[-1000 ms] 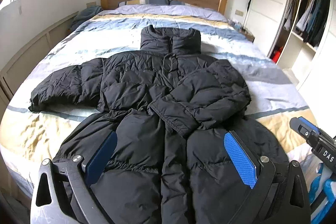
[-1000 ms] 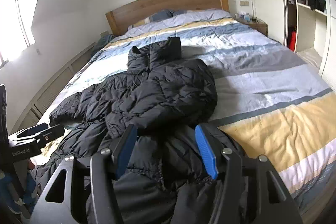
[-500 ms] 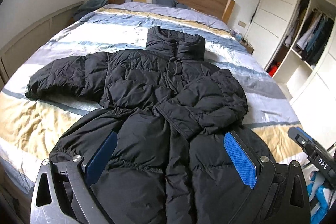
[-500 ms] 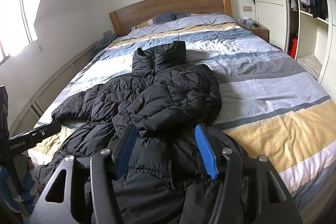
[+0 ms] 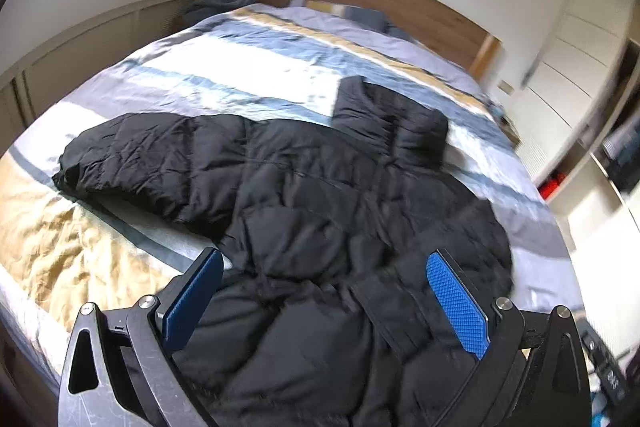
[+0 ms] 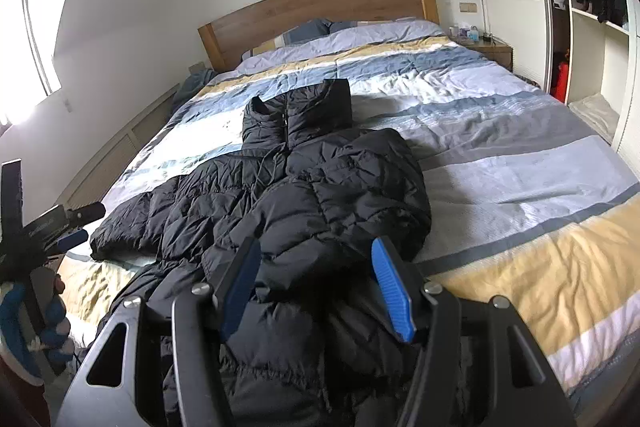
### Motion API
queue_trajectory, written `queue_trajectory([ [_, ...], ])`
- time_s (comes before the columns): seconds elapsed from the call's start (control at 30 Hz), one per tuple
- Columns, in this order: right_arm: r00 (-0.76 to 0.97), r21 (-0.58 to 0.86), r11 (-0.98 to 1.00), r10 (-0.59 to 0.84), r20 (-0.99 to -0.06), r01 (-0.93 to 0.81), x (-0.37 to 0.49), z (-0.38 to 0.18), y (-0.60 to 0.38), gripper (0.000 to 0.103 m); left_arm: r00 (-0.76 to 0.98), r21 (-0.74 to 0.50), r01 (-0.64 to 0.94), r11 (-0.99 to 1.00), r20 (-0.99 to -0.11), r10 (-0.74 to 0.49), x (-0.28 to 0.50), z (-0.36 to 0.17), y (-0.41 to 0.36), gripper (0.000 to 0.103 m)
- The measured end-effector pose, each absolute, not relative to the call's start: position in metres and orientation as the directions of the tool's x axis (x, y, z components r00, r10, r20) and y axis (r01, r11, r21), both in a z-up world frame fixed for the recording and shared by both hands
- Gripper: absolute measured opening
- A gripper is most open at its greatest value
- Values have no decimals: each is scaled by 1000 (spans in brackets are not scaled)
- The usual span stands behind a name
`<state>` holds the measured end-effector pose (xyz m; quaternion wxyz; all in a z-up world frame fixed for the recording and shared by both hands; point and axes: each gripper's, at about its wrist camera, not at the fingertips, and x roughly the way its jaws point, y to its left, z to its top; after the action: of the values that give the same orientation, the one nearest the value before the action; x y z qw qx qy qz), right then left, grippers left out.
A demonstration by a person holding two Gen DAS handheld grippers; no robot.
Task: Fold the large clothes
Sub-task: 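Grasp the other sleeve cuff with the left gripper and lift it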
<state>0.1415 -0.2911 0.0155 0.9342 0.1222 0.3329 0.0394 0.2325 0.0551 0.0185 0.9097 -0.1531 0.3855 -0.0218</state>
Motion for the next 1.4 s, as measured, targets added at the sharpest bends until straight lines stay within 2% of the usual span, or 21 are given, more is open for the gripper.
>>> queue_trajectory([
  [0.4, 720, 289, 957, 192, -667, 13, 199, -32, -290, 56, 653, -373, -371, 850, -756, -47, 293, -44, 164, 101],
  [0.8, 689, 269, 963, 184, -701, 16, 226, -51, -279, 56, 675, -529, -589, 611, -738, 13, 277, -94, 305, 102],
  [1.0, 676, 251, 968, 171, -717, 22, 229, -54, -275, 56, 650, -560, -658, 504, -760, 5, 276, -120, 350, 102],
  [1.23, 669, 221, 975, 143, -730, 32, 228, -52, -272, 56, 676, -645, -658, 388, -733, -73, 293, -139, 384, 102],
  [1.33, 669, 208, 977, 132, -731, 36, 227, -49, -272, 56, 704, -697, -639, 325, -700, -119, 297, -147, 390, 91],
  [1.4, 669, 201, 979, 123, -733, 39, 226, -48, -272, 56, 720, -727, -624, 286, -678, -152, 295, -154, 394, 75],
])
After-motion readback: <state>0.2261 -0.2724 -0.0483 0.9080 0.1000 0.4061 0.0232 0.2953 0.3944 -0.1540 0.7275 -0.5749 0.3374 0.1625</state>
